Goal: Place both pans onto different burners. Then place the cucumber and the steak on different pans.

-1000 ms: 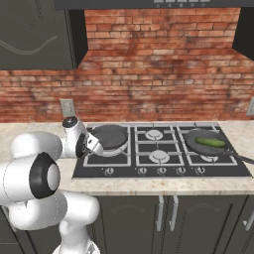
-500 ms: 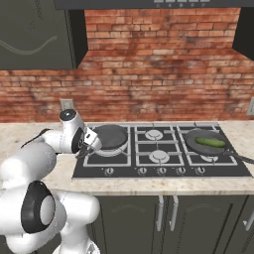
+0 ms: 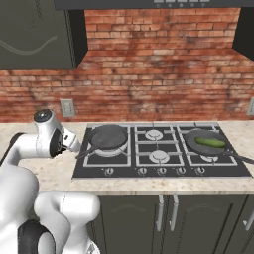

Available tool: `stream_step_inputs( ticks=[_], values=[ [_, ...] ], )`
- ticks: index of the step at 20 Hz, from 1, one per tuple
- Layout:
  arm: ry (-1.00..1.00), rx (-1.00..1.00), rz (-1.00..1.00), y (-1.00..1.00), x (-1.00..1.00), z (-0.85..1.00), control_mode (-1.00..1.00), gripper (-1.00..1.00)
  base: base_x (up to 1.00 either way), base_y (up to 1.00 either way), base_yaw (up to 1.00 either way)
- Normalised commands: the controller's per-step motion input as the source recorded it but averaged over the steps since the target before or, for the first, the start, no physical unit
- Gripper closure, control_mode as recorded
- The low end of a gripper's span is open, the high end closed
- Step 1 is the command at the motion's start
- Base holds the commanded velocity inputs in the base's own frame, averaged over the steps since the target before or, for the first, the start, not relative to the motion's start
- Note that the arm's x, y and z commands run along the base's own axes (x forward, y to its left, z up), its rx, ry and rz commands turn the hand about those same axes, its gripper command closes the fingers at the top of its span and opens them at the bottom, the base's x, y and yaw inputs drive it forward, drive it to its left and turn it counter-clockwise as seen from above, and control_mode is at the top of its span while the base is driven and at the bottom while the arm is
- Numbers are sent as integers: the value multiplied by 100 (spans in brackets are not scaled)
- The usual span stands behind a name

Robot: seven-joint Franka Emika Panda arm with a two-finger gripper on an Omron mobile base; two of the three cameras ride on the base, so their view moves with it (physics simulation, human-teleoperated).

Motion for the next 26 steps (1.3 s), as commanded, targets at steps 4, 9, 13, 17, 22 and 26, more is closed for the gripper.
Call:
stream_step_inputs(
  ticks=[4, 9, 13, 17, 22, 26],
  values=[
    [5, 5, 10, 57, -4, 44, -100, -100, 0, 0, 0],
    [0, 0, 13, 42, 9, 6, -100, -100, 0, 0, 0],
    [0, -1, 11, 23, 14, -5, -100, -100, 0, 0, 0],
    [0, -1, 7, 15, 6, -13, -100, -100, 0, 0, 0],
    [0, -5, 2, 18, 4, -25, -100, -100, 0, 0, 0],
    [0, -7, 0, 15, 22, -20, -100, -100, 0, 0, 0]
  ],
)
